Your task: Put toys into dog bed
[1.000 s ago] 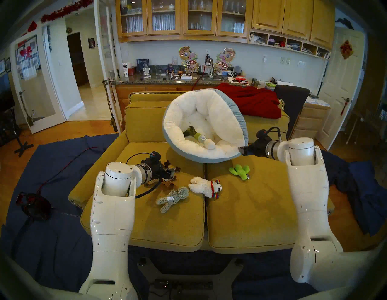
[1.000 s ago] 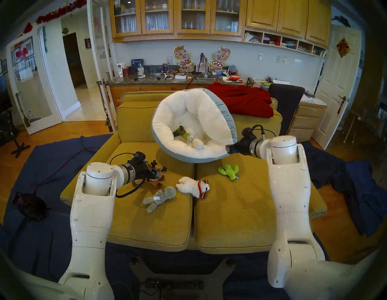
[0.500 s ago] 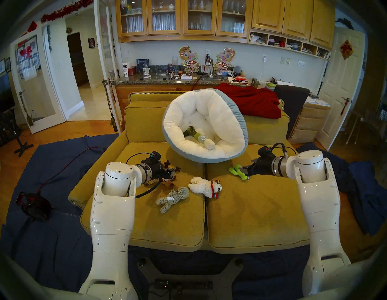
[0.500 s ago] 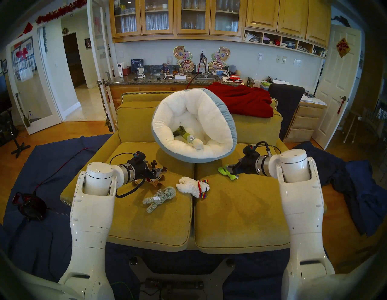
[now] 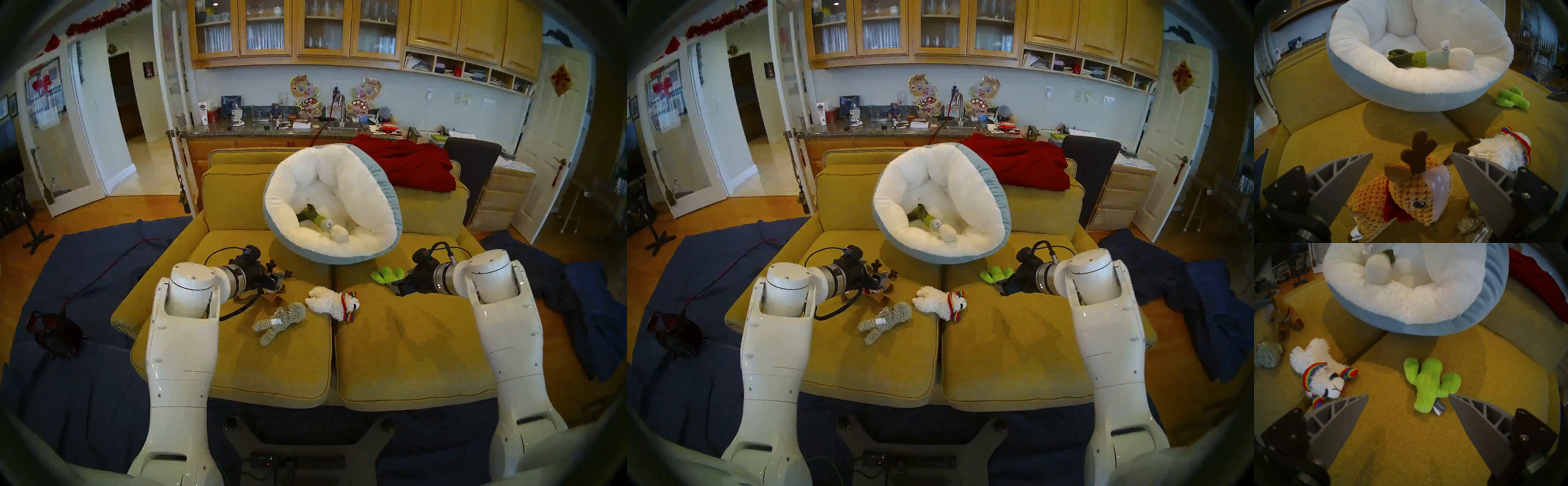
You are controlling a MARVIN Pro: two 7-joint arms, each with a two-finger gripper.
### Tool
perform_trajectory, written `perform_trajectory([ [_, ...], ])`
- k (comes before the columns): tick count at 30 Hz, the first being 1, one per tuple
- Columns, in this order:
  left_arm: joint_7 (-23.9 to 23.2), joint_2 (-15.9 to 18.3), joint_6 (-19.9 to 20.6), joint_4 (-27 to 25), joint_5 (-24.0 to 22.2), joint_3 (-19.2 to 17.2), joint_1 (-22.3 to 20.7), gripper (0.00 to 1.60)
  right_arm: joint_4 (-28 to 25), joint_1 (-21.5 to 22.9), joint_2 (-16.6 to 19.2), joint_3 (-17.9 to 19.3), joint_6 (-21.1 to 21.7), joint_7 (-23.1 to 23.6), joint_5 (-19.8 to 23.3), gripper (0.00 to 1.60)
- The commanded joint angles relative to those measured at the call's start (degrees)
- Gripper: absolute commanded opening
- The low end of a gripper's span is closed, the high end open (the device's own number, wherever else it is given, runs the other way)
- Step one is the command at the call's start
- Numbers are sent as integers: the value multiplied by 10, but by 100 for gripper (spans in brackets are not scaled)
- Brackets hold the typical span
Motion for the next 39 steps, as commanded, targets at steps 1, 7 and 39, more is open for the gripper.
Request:
perform_trajectory([
  [1, 0, 0, -2, -17, -3, 0, -18, 160, 27, 69, -12, -5, -3, -20, 2, 160],
  [7, 0, 0, -2, -17, -3, 1, -18, 160, 61, 86, -24, -4, -1, -35, 8, 160],
  [39, 0, 0, -2, -17, -3, 1, -19, 160, 323, 215, -57, -12, -43, -132, 10, 158],
])
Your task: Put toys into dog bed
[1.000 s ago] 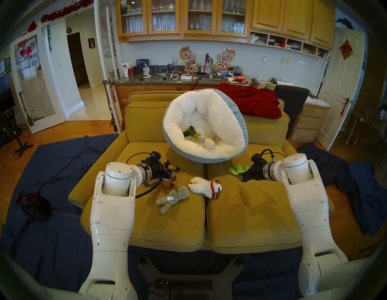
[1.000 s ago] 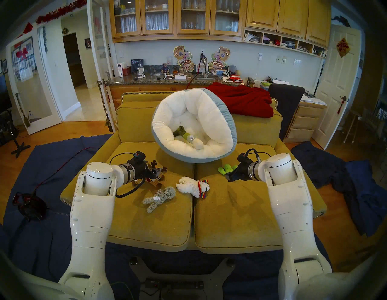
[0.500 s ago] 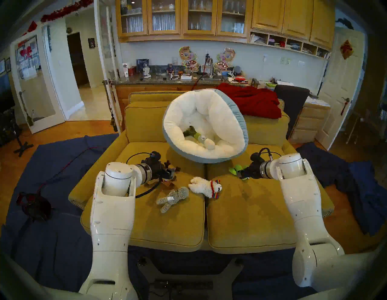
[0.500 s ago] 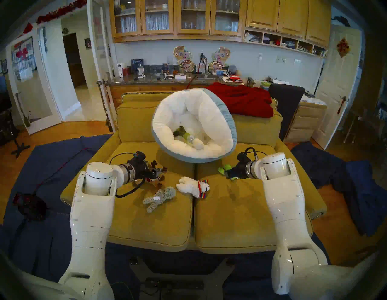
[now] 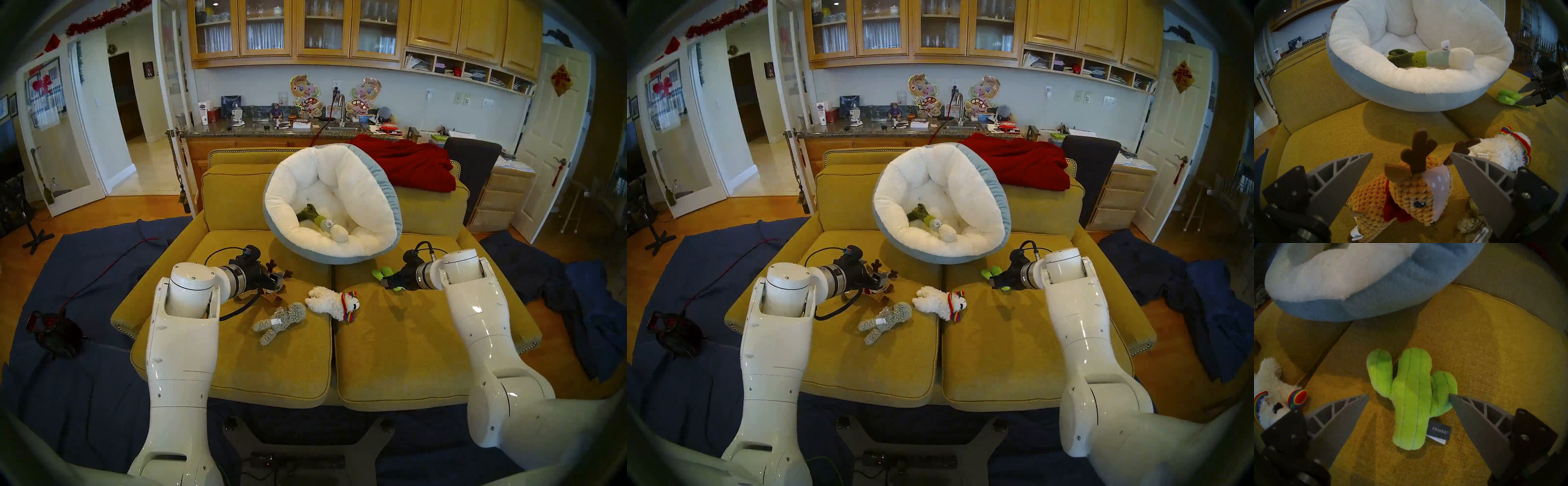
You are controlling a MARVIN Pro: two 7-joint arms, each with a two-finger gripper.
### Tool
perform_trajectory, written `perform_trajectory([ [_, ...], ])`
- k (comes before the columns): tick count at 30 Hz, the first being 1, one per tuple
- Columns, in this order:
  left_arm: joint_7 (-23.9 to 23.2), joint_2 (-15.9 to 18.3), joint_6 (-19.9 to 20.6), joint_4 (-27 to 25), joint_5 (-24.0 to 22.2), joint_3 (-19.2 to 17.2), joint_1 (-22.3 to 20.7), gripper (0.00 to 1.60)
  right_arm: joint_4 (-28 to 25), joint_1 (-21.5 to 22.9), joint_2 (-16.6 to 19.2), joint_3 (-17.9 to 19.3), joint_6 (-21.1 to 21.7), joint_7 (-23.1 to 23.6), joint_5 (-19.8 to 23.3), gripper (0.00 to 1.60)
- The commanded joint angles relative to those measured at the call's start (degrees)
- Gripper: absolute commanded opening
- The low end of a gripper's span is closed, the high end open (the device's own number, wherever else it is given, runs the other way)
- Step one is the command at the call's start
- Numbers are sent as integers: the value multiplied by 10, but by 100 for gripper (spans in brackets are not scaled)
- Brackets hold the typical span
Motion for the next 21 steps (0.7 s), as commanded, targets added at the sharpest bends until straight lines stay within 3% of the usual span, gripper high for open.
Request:
perform_trajectory([
  [1, -1, 0, -2, -18, -3, 0, -19, 160, 25, 52, 0, -6, -25, -20, -7, 149],
  [2, -1, 0, -2, -18, -3, 0, -19, 160, 30, 54, -1, -7, -29, -22, -7, 119],
  [3, -1, 0, -2, -18, -3, 0, -19, 160, 34, 54, -1, -8, -31, -24, -8, 103],
  [4, -1, 0, -2, -18, -3, 0, -19, 160, 37, 55, -1, -8, -34, -27, -8, 75],
  [5, -1, 0, -2, -18, -3, 0, -19, 160, 37, 55, -1, -8, -34, -27, -8, 75],
  [7, -1, 0, -2, -18, -3, 0, -19, 160, 41, 55, -2, -8, -39, -31, -9, 39],
  [8, -1, 0, -2, -18, -3, 0, -19, 160, 42, 55, -2, -7, -43, -33, -9, 10],
  [9, -1, 0, -2, -18, -3, 0, -19, 160, 40, 52, -1, -7, -47, -34, -8, 0],
  [18, 0, 0, -2, -17, -3, 0, -18, 160, -17, 26, 22, 4, -55, -17, -4, 0],
  [21, 0, 0, -2, -17, -3, 0, -18, 160, -64, -8, 45, 12, -42, -15, -10, 0],
])
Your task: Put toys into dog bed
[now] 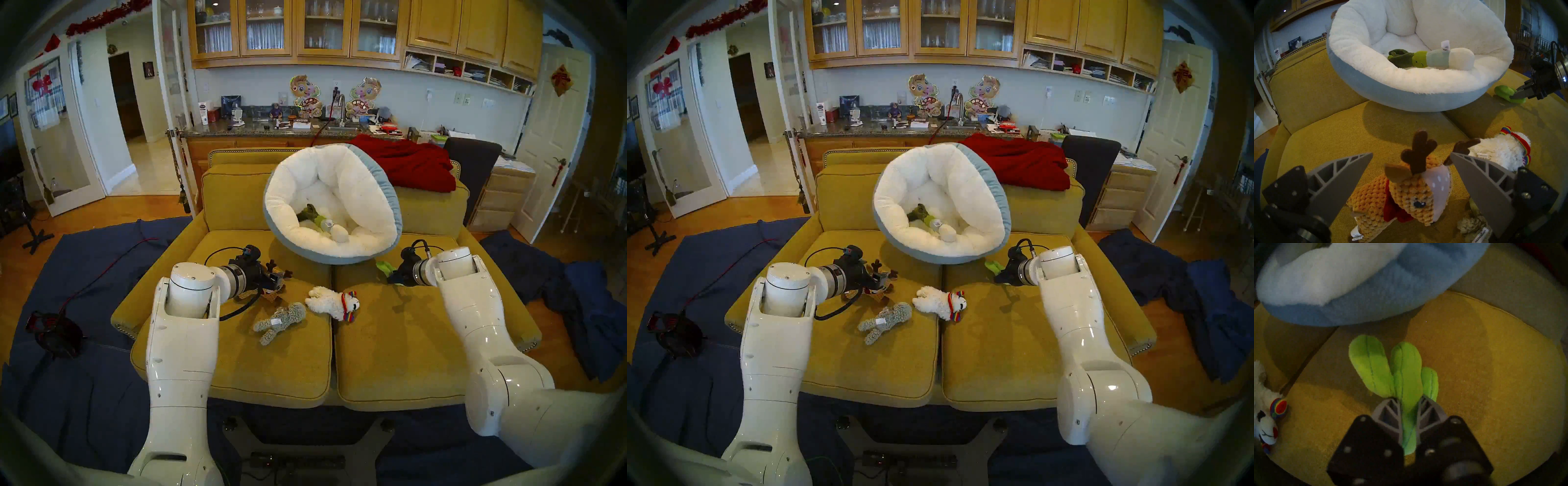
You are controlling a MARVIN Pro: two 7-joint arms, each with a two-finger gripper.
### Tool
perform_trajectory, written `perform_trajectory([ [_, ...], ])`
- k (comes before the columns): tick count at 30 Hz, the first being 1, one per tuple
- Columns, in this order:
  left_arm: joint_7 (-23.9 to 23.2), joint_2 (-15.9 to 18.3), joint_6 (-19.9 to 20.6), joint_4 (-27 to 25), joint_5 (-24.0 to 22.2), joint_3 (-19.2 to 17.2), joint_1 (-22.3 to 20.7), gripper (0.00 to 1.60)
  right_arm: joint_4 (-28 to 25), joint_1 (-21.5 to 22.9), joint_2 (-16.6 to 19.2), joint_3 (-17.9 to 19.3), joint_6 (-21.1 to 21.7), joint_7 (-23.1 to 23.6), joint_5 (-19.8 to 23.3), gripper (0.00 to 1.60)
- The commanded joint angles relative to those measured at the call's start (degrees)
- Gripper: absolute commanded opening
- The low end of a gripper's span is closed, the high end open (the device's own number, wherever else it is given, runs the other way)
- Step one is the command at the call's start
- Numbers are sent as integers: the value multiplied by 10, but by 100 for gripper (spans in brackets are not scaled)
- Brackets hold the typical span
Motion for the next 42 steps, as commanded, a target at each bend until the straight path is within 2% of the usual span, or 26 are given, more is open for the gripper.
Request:
perform_trajectory([
  [1, 0, 0, -2, -17, -3, 0, -18, 160, -89, -34, 50, 21, 6, 12, -4, 0],
  [3, 0, 0, -2, -16, -3, 0, -18, 160, -79, -31, 57, 24, 3, 15, -4, 0],
  [13, 1, 0, -3, -15, -2, 1, -18, 160, -155, -85, 101, 64, 7, 62, 8, 0],
  [19, 1, 0, -3, -14, -2, 1, -17, 160, -180, -76, 101, 69, -6, 91, 21, 0],
  [22, 1, 0, -3, -13, -2, 1, -17, 160, -219, -76, 98, 69, -15, 113, 32, 0],
  [26, 1, 0, -3, -12, -2, 1, -17, 160, -222, -58, 92, 62, -26, 130, 42, 0],
  [30, 1, 0, -3, -12, -2, 1, -17, 160, -273, -56, 88, 58, -36, 160, 56, 0],
  [32, 1, 0, -3, -12, -2, 1, -17, 160, -261, -40, 85, 52, -43, 172, 63, 0],
  [42, 1, 0, -3, -13, -2, 1, -18, 160, -337, -35, 81, 37, -44, 227, 89, 0],
])
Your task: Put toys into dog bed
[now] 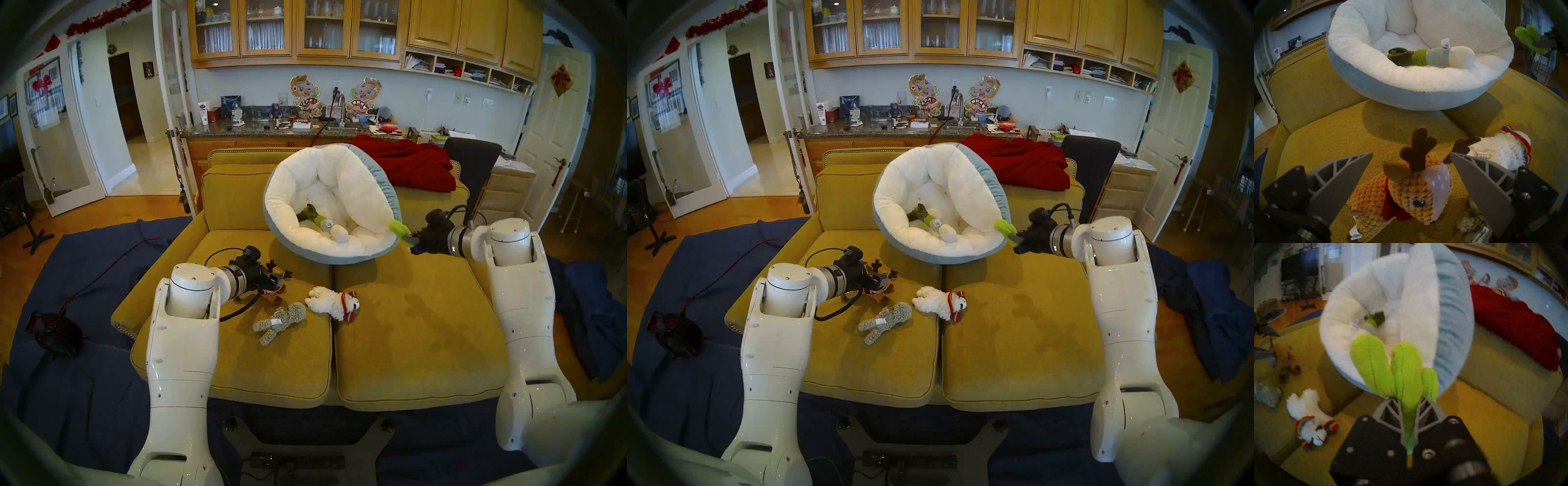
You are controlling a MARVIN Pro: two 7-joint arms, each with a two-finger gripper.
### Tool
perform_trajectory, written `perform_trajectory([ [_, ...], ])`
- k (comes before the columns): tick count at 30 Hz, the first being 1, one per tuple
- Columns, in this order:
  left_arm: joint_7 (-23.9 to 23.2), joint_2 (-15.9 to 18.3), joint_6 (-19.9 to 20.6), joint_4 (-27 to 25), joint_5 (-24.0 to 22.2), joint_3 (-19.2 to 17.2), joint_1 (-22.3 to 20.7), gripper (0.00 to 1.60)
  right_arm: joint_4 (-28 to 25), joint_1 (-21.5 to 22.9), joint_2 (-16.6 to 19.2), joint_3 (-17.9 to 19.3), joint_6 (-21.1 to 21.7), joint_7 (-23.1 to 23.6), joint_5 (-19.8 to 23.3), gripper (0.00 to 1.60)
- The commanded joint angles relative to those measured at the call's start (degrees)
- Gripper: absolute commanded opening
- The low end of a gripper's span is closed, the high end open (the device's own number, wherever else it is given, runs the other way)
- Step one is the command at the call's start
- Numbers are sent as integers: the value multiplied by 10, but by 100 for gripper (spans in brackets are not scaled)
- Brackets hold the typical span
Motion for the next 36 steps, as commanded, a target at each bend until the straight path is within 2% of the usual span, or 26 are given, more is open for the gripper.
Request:
perform_trajectory([
  [1, 0, 0, -3, -16, -3, 1, -18, 160, -66, 32, -1, 0, -2, 28, 22, 0],
  [7, 0, 0, -3, -18, -3, 0, -19, 160, -106, 30, -15, -12, 21, 37, 23, 0],
  [9, 0, 0, -3, -18, -3, 0, -19, 160, -120, 28, -23, -16, 37, 29, 17, 0],
  [10, 0, 0, -2, -19, -3, 0, -19, 160, -154, 15, -28, -18, 62, 18, 7, 0],
  [11, 0, 0, -2, -19, -3, 0, -19, 160, -154, 15, -28, -18, 62, 18, 7, 0],
  [12, 0, 0, -2, -19, -3, 0, -19, 160, -130, 31, -34, -28, 61, 17, 7, 0],
  [13, 0, 0, -2, -19, -3, 0, -19, 160, -150, 27, -45, -39, 86, 2, -6, 0],
  [15, -1, 0, -2, -19, -3, 0, -19, 160, -156, 28, -51, -46, 98, -6, -12, 0],
  [20, -1, 0, -2, -20, -4, 0, -19, 160, -118, 66, -87, -95, 130, -49, -43, 0],
  [23, -1, 0, -2, -20, -4, 0, -19, 160, -89, 86, -101, -112, 139, -69, -55, 0],
  [24, -1, 0, -2, -20, -4, 0, -19, 160, -91, 80, -108, -111, 138, -79, -57, 0],
  [25, -1, 0, -2, -20, -4, 0, -19, 160, -71, 98, -109, -120, 141, -79, -60, 0],
  [28, -1, 0, -2, -19, -3, 0, -19, 160, -61, 98, -126, -122, 136, -100, -64, 0],
  [29, -1, 0, -2, -19, -3, 0, -19, 160, -43, 115, -128, -129, 139, -100, -65, 0],
  [31, 0, 0, -2, -19, -3, 0, -19, 160, -47, 105, -141, -125, 132, -115, -68, 0],
  [36, 0, 0, -2, -19, -3, 1, -19, 160, -11, 131, -158, -132, 128, -131, -73, 0],
])
